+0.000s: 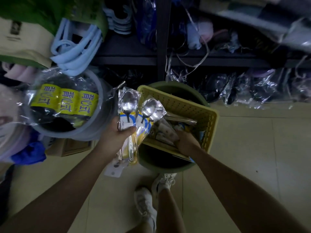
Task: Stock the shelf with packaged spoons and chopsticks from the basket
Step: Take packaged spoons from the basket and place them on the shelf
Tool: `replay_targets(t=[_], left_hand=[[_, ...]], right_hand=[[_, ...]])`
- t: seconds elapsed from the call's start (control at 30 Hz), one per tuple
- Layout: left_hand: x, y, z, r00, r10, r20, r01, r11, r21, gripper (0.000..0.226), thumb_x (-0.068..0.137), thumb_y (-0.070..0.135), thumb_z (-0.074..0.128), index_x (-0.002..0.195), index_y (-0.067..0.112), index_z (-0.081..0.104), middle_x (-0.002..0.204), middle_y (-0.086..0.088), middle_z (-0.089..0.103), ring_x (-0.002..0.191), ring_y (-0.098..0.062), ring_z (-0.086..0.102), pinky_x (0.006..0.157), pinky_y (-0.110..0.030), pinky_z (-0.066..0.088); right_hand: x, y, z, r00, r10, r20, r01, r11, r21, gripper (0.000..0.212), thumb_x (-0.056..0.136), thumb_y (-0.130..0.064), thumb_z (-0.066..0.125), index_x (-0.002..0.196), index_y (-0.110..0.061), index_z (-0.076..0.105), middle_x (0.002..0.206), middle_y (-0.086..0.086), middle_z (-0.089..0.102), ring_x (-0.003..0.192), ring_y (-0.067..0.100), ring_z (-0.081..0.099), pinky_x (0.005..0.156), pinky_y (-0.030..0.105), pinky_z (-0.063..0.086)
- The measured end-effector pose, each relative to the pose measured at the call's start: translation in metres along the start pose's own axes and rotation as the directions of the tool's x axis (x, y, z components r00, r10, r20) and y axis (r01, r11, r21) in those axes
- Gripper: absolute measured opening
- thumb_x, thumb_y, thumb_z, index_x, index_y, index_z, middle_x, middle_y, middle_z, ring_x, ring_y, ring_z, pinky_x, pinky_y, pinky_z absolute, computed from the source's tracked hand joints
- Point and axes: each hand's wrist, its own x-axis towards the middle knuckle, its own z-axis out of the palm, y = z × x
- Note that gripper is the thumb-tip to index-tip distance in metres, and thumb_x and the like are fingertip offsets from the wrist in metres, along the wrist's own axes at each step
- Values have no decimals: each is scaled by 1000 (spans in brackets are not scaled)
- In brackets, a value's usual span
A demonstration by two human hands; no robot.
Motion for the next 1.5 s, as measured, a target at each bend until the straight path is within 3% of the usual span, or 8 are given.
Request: replay_targets(t=[0.2, 0.4, 0.63, 0.83, 0.97, 1.17, 1.27, 1.5], left_hand=[[-68, 63, -17, 996, 45, 72, -35, 989, -141, 13, 82, 10, 63, 91, 19, 60, 72, 9, 66, 64, -3, 63, 62, -21, 47], [-98, 94, 7, 994, -97, 51, 108, 947, -303, 6, 85, 10, 59, 89, 13, 61, 74, -1, 63, 65, -18, 62, 55, -23, 47], [-128, 156, 26, 987, -109, 114, 151, 859, -489, 13, 88, 12, 55, 100, 13, 59, 75, -2, 67, 59, -12, 66, 52, -23, 53], [-174, 265, 91, 981, 91, 170, 15, 843, -537, 18, 87, 14, 56, 103, 21, 59, 85, 2, 74, 75, -15, 70, 67, -31, 57], [-199, 348, 124, 958, 282, 59, -205, 809, -550, 23, 82, 12, 62, 102, 23, 59, 99, 2, 71, 90, -17, 68, 79, -36, 54], [-217, 474, 118, 837, 530, -140, -502, 639, -583, 19, 82, 8, 59, 92, 24, 62, 81, 11, 74, 77, -8, 69, 69, -25, 57], [-210, 534, 103, 787, 586, -193, -579, 593, -560, 14, 84, 8, 58, 88, 20, 63, 72, 9, 73, 67, -8, 68, 66, -27, 56], [-158, 619, 66, 876, 467, -119, -430, 647, -629, 12, 87, 15, 54, 82, 9, 63, 64, -7, 69, 54, -19, 65, 54, -28, 55]], right_hand=[[-105, -26, -70, 989, 58, -136, 5, 904, 427, 28, 86, -11, 57, 113, -8, 61, 94, 8, 59, 89, 23, 56, 72, 29, 38], [-154, -45, -94, 977, 213, -17, -108, 561, 821, 8, 93, 1, 47, 88, -2, 53, 71, 11, 54, 61, 19, 52, 40, 15, 44], [-202, -19, -156, 991, 103, -83, 42, 353, 935, 8, 93, -7, 52, 95, -8, 59, 80, 8, 64, 59, 16, 65, 63, 32, 54], [-260, -14, -254, 936, -105, -337, 348, 436, 830, 16, 95, -12, 49, 89, -23, 60, 64, -15, 66, 58, -1, 58, 62, 21, 43], [-311, -12, -347, 795, -312, -520, 597, 558, 577, 17, 95, -15, 47, 88, -26, 58, 77, -14, 62, 58, -12, 55, 58, 5, 43], [-358, -28, -486, 558, -412, -720, 750, 621, 226, 17, 91, -16, 55, 108, -19, 55, 91, -6, 64, 79, 7, 62, 72, 25, 50], [-359, -49, -549, 440, -398, -805, 796, 587, 145, 29, 87, -14, 60, 114, -19, 49, 86, -16, 58, 73, 3, 59, 61, 16, 50], [-296, -105, -663, 542, -257, -800, 736, 604, 306, 12, 87, -11, 61, 95, -3, 62, 77, 6, 62, 60, 13, 54, 51, 22, 46]])
